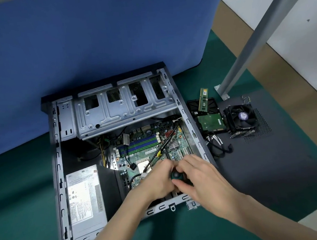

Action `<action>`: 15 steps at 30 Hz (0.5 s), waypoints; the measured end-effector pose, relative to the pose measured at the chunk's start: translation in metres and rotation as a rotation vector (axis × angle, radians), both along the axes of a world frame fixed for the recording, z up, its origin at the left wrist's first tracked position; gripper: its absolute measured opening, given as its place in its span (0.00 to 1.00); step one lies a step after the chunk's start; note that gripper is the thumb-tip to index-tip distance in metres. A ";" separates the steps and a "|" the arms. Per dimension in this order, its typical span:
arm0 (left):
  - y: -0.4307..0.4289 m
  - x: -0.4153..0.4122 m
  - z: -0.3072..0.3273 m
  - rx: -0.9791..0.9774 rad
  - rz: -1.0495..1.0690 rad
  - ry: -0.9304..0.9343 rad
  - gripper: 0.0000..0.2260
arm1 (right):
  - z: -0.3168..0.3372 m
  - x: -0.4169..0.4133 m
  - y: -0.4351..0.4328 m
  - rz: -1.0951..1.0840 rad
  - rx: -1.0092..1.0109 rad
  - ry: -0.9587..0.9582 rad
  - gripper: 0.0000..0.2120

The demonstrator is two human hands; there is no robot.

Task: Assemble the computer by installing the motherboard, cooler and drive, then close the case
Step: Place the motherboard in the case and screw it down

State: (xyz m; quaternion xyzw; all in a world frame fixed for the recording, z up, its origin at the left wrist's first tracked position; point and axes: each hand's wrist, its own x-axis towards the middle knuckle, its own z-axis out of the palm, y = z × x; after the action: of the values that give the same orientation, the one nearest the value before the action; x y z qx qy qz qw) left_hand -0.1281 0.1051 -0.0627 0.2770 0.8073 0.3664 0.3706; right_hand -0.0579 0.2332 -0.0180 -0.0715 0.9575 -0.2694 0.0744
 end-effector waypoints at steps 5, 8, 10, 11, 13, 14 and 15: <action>-0.003 0.005 -0.002 0.031 0.114 -0.062 0.13 | 0.005 -0.001 0.000 -0.168 0.148 -0.111 0.14; -0.003 0.005 -0.002 0.035 0.105 -0.039 0.15 | 0.011 -0.005 0.001 -0.125 0.261 -0.160 0.14; -0.003 0.003 -0.001 0.018 0.106 -0.048 0.15 | 0.014 -0.007 0.001 -0.065 0.227 -0.187 0.12; -0.003 0.003 0.000 0.018 0.100 -0.062 0.14 | 0.015 -0.007 0.001 -0.044 0.210 -0.208 0.12; -0.003 0.006 0.001 0.024 0.084 -0.068 0.14 | 0.016 -0.009 -0.001 -0.059 0.207 -0.243 0.12; -0.003 0.008 0.001 0.026 0.090 -0.060 0.13 | 0.016 -0.011 -0.002 -0.085 0.231 -0.251 0.12; -0.003 0.010 0.000 0.027 0.106 -0.045 0.10 | 0.016 -0.013 -0.003 -0.106 0.274 -0.249 0.12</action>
State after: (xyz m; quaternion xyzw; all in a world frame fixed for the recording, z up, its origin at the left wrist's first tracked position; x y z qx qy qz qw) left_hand -0.1179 0.1024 -0.0626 0.2307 0.8073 0.4023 0.3650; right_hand -0.0710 0.2298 -0.0025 0.0237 0.9710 -0.1469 0.1873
